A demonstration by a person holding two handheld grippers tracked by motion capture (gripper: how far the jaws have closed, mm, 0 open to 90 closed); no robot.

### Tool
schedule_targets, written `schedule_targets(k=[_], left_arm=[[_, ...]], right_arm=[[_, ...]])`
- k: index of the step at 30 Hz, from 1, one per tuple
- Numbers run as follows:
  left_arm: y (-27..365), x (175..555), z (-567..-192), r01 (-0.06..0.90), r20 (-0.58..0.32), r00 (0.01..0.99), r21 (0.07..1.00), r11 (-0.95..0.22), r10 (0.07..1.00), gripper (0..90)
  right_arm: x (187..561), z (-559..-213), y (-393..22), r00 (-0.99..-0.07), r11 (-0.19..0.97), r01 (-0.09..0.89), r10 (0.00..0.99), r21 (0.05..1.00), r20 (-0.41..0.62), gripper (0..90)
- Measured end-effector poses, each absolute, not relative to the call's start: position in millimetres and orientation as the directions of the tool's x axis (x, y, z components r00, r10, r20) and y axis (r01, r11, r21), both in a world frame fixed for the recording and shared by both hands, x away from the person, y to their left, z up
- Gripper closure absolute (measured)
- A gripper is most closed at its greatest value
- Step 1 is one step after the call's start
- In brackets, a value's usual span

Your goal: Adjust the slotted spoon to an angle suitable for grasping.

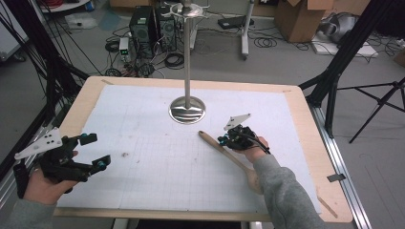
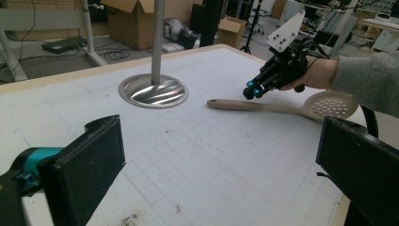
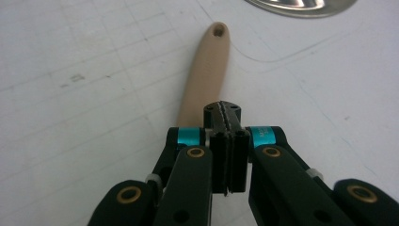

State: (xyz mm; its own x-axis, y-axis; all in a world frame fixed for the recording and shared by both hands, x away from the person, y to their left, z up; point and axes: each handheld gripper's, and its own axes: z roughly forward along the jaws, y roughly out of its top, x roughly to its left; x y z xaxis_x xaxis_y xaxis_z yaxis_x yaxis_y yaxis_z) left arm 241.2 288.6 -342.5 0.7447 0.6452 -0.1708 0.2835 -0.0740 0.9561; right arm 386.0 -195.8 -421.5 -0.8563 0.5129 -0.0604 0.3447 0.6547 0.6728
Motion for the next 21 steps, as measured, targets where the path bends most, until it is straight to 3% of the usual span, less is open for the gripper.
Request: schedule_targets(k=[11, 21], left_arm=[[288.3, 240.4, -342.1, 0.282, -0.166, 0.745, 0.956, -0.079, 0.646, 2.0], [287.3, 240.8, -343.6, 0.289, -0.171, 0.743, 0.954, -0.079, 0.647, 2.0]], right_arm=[[388.2, -426.4, -196.2, -0.871, 0.659, 0.345, 0.491, 0.669, -0.034, 90.0], [382.0, -427.6, -182.7, -0.913, 0.694, 0.312, 0.407, 0.649, 0.003, 90.0]])
